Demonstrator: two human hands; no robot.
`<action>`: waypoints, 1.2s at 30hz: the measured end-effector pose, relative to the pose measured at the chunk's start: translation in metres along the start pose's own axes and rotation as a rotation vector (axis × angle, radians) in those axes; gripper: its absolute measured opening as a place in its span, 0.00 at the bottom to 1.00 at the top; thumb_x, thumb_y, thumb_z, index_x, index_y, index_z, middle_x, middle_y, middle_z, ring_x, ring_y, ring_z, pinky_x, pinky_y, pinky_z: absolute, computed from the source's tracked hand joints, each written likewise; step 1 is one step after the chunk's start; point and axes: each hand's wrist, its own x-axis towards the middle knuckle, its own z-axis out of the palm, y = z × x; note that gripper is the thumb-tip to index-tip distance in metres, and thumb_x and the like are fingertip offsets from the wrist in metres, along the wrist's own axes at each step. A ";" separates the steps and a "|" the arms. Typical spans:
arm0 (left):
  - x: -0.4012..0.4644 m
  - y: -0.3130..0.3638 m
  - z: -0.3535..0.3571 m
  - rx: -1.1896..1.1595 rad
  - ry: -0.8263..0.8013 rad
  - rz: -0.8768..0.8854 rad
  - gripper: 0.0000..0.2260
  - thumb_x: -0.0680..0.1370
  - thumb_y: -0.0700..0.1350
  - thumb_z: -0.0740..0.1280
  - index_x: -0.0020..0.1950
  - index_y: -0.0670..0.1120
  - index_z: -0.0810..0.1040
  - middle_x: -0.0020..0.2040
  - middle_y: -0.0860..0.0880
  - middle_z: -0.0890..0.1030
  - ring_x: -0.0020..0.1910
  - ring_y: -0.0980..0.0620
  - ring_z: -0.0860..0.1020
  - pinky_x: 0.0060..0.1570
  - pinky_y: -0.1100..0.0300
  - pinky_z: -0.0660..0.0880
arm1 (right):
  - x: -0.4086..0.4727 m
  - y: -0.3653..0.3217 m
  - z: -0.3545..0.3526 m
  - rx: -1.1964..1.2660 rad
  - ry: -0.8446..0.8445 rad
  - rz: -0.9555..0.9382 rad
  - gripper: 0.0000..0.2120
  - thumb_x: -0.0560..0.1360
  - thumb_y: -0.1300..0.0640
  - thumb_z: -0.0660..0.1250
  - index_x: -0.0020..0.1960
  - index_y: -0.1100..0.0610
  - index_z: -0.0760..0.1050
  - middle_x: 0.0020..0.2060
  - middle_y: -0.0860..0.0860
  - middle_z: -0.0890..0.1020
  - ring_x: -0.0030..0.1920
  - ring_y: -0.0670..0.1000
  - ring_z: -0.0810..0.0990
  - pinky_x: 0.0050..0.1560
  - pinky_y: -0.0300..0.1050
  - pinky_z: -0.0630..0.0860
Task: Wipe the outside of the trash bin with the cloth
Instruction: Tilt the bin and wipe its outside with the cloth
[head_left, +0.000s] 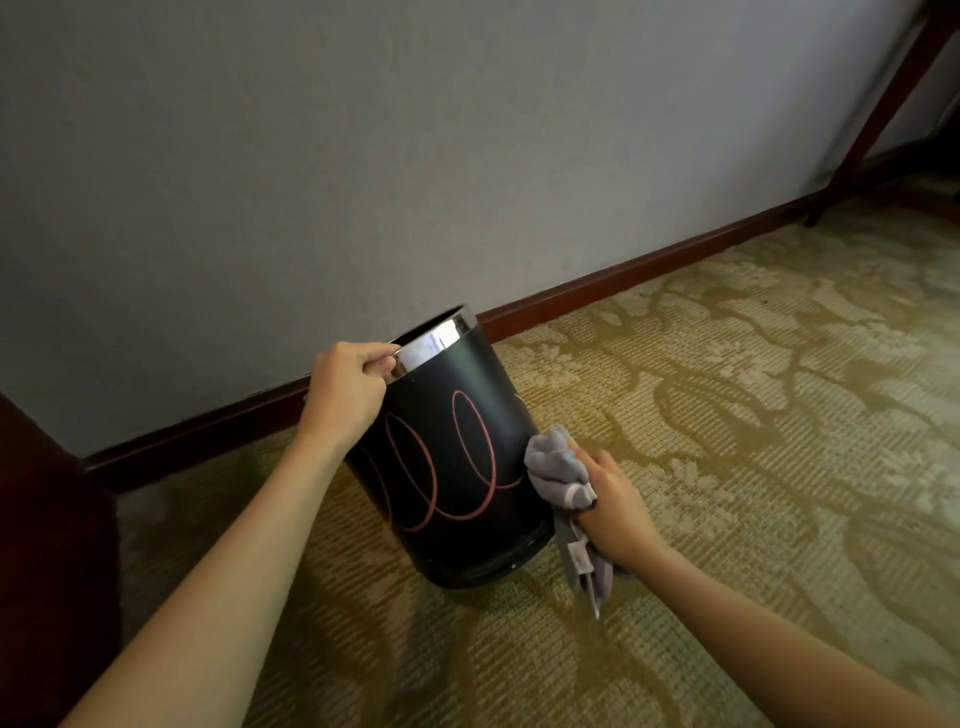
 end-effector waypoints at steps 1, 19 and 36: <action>-0.001 0.001 0.000 -0.001 0.001 0.000 0.11 0.78 0.39 0.64 0.57 0.45 0.82 0.46 0.47 0.83 0.47 0.51 0.80 0.49 0.62 0.71 | -0.001 -0.001 -0.001 -0.009 0.001 -0.006 0.28 0.76 0.57 0.60 0.71 0.37 0.58 0.50 0.48 0.71 0.47 0.52 0.73 0.49 0.55 0.75; -0.015 0.026 0.019 0.041 -0.053 0.086 0.12 0.79 0.39 0.63 0.61 0.43 0.79 0.60 0.44 0.80 0.61 0.47 0.76 0.56 0.65 0.66 | 0.041 -0.065 -0.021 -0.059 0.299 -0.164 0.29 0.73 0.67 0.61 0.72 0.49 0.66 0.65 0.53 0.68 0.60 0.57 0.68 0.53 0.51 0.71; 0.000 0.008 0.004 -0.014 0.001 0.001 0.12 0.78 0.37 0.63 0.60 0.41 0.80 0.52 0.43 0.83 0.54 0.47 0.79 0.52 0.64 0.69 | -0.018 -0.009 -0.001 -0.475 0.033 -0.038 0.32 0.76 0.63 0.58 0.74 0.40 0.56 0.70 0.48 0.61 0.62 0.54 0.63 0.54 0.49 0.67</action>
